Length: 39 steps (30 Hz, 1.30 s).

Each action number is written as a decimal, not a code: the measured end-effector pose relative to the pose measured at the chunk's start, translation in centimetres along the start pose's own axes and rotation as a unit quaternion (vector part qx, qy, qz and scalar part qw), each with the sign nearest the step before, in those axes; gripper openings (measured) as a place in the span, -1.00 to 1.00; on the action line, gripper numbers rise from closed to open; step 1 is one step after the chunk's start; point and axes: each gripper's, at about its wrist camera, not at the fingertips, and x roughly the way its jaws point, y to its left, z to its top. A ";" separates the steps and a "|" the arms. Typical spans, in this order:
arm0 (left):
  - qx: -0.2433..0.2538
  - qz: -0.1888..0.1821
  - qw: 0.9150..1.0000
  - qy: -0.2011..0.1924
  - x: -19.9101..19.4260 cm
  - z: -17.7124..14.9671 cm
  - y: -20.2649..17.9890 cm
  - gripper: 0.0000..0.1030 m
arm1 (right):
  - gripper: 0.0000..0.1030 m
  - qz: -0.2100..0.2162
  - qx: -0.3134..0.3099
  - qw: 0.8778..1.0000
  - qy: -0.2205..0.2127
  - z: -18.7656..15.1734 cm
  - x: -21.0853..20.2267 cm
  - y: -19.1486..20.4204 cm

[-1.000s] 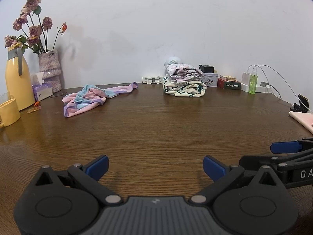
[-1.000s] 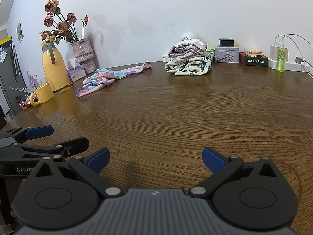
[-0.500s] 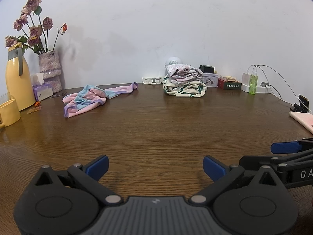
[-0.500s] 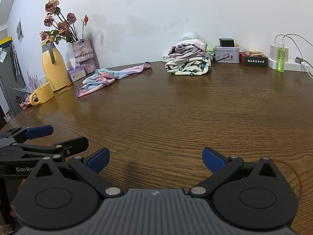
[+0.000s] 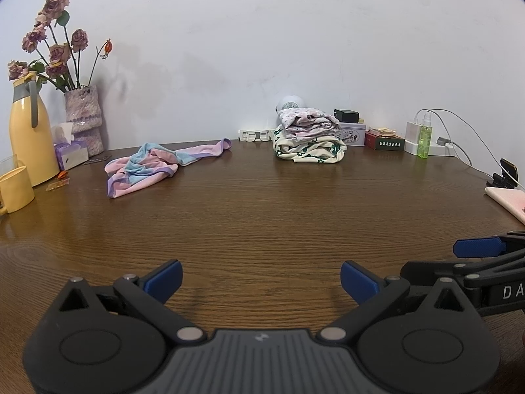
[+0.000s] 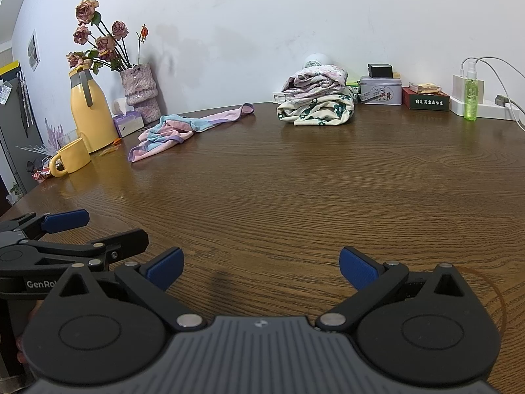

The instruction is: Fold clothes

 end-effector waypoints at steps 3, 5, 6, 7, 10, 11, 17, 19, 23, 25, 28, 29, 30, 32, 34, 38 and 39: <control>0.001 0.000 1.000 0.000 0.1 0.1 0.0 1.00 | 0.99 0.000 0.000 1.000 0.000 0.0 0.0 0.0; 0.001 0.000 1.000 0.000 0.1 0.1 0.0 1.00 | 0.99 0.000 0.000 1.000 0.000 0.0 0.0 0.0; 0.001 -0.001 1.000 0.000 0.1 0.0 0.0 1.00 | 0.99 0.000 0.000 1.000 0.000 0.0 0.0 0.0; 0.001 -0.001 1.000 0.000 0.1 0.0 0.0 1.00 | 0.99 0.000 0.000 1.000 0.000 0.0 0.0 0.0; 0.001 -0.001 1.000 -0.001 0.0 0.0 0.0 1.00 | 0.99 0.000 0.000 1.000 0.000 0.0 0.0 0.0; 0.001 -0.001 1.000 -0.001 0.0 0.0 0.0 1.00 | 0.99 0.000 0.000 1.000 0.000 0.0 0.0 0.0; 0.001 -0.001 1.000 -0.001 0.0 0.0 0.0 0.99 | 0.99 0.000 -0.001 1.000 0.002 0.0 0.1 0.0; 0.000 -0.001 1.000 -0.002 0.0 -0.1 -0.1 1.00 | 0.99 0.000 -0.001 1.000 0.002 0.0 0.1 0.1; 0.000 -0.001 1.000 -0.002 0.0 0.0 -0.1 1.00 | 0.99 0.000 -0.001 1.000 0.002 0.0 0.1 0.1; 0.000 -0.001 1.000 -0.002 0.0 0.0 -0.1 1.00 | 0.99 0.000 -0.001 1.000 0.002 -0.1 0.1 0.1; -0.001 -0.001 1.000 -0.002 0.0 0.0 -0.1 1.00 | 0.99 0.000 -0.001 1.000 0.002 -0.1 0.1 0.1; -0.001 -0.001 1.000 -0.002 0.0 0.0 -0.1 1.00 | 0.99 0.000 -0.001 1.000 0.002 -0.1 0.2 0.1; -0.002 -0.001 1.000 -0.001 0.0 0.0 -0.1 1.00 | 0.99 0.000 -0.001 1.000 0.002 -0.1 0.2 0.1; -0.003 -0.001 1.000 0.000 0.0 0.0 0.0 1.00 | 0.99 -0.001 -0.001 1.000 0.003 -0.1 0.2 0.1; -0.006 -0.001 1.000 0.001 0.0 0.0 0.1 1.00 | 0.99 -0.001 -0.001 1.000 0.004 -0.1 0.3 0.1; -0.010 -0.003 1.000 -0.001 -0.1 -0.1 0.3 1.00 | 0.99 -0.001 -0.004 1.000 0.006 -0.1 0.3 0.2; -0.011 -0.005 1.000 -0.004 -0.2 -0.1 0.3 1.00 | 0.99 -0.001 -0.004 1.000 0.006 -0.1 0.3 0.2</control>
